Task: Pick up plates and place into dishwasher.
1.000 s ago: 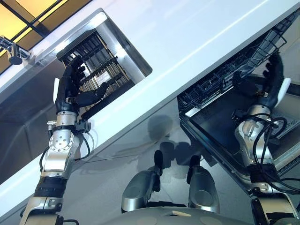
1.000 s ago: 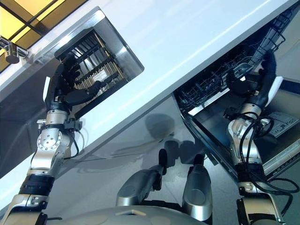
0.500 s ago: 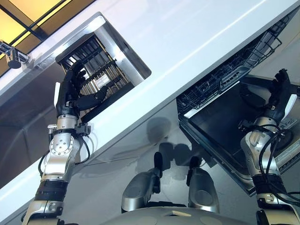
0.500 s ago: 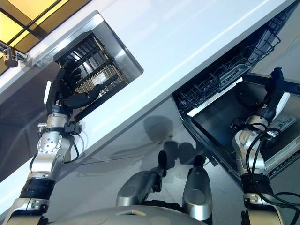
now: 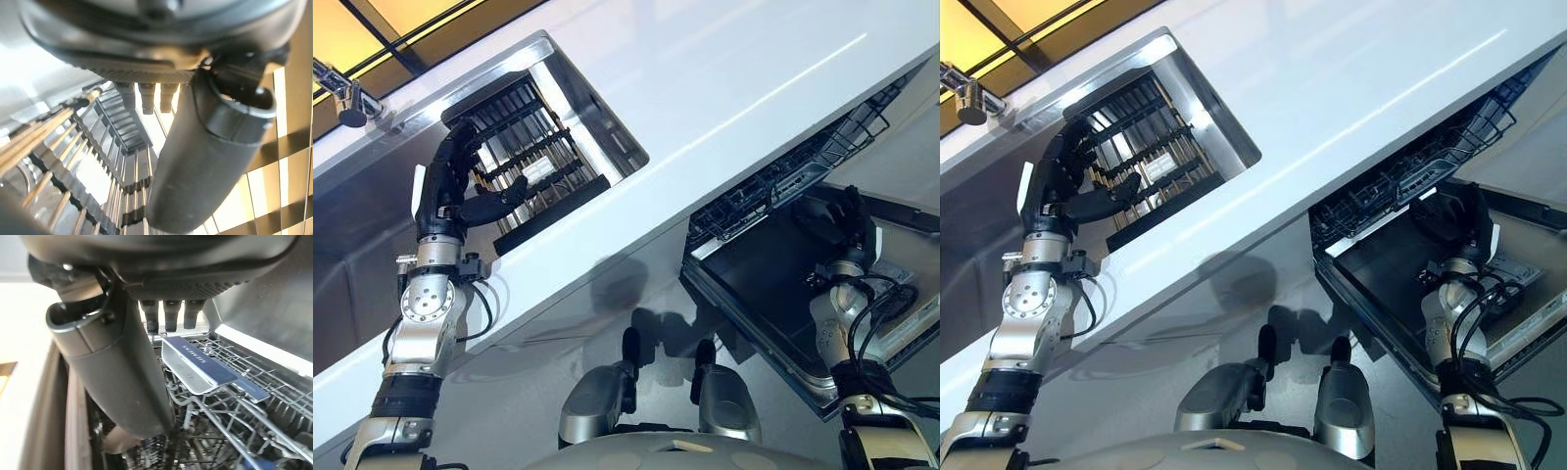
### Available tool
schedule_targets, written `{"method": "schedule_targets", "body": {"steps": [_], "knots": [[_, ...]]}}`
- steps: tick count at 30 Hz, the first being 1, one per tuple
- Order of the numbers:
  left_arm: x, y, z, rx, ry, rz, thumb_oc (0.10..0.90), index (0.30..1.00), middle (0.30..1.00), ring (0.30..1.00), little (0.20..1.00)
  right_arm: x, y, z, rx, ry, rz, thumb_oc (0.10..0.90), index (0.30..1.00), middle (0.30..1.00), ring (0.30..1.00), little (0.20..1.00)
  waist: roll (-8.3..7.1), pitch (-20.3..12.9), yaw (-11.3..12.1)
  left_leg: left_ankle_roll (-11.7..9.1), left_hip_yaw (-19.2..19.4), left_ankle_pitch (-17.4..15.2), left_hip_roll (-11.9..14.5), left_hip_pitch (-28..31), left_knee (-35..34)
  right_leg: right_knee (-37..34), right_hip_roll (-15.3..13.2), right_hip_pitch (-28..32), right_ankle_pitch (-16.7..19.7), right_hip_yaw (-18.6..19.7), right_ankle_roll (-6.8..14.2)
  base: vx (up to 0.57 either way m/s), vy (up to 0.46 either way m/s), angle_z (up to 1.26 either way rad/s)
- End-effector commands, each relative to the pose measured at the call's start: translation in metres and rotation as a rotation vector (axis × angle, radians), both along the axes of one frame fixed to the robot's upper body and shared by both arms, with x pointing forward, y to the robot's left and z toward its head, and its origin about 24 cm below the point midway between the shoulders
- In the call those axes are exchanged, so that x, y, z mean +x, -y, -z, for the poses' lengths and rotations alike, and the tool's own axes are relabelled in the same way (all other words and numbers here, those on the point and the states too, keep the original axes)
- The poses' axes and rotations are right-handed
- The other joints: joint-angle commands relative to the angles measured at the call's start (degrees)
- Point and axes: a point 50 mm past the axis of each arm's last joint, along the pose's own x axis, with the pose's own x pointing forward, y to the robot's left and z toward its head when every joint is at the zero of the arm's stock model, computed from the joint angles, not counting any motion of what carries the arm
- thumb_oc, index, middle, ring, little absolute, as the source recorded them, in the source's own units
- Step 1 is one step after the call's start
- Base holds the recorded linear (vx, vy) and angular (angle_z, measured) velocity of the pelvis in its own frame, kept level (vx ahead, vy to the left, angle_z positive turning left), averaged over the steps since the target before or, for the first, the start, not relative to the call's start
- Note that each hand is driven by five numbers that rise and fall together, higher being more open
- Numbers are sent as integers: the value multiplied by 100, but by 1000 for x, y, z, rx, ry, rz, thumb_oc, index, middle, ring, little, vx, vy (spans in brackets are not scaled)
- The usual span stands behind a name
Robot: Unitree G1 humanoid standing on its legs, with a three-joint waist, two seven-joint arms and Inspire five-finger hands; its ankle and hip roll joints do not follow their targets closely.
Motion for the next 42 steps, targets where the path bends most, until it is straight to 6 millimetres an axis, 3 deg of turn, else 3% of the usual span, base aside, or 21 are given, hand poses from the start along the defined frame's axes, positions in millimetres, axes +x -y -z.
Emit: {"method": "schedule_targets", "body": {"steps": [1,13,23,31,42], "knots": [[6,-9,-58,75,230,5,800,900,900,900,900,28,4,-60,-167,164,-61,800,900,900,900,900,-197,-277,53,266,144,-645,-443,-297,577,-206,81,-26,154,74,86,4,-37,8],[13,-5,-77,104,277,30,800,900,900,900,900,47,-2,-80,-234,162,-108,800,900,900,900,900,-165,-43,184,243,-10,-607,-451,-526,707,-25,43,-199,121,-54,8,-1,-11,10],[13,-1,-74,99,278,43,800,900,900,900,900,57,-31,-94,-206,260,-335,800,900,900,900,900,-178,-14,246,242,-114,-590,-464,-525,723,71,23,-222,77,-100,-37,25,9,4],[14,1,-71,85,267,56,800,900,900,900,900,64,-47,-112,-195,352,-418,800,900,900,900,900,-160,-44,317,230,-182,-582,-485,-461,702,-41,11,-122,112,-153,-46,24,11,2],[17,10,-65,75,251,100,800,900,900,900,900,71,-89,-180,-193,675,-455,800,900,900,900,900,-111,-143,531,233,-335,-606,-524,-515,785,-38,-17,-109,81,-267,-85,13,6,5]]}}
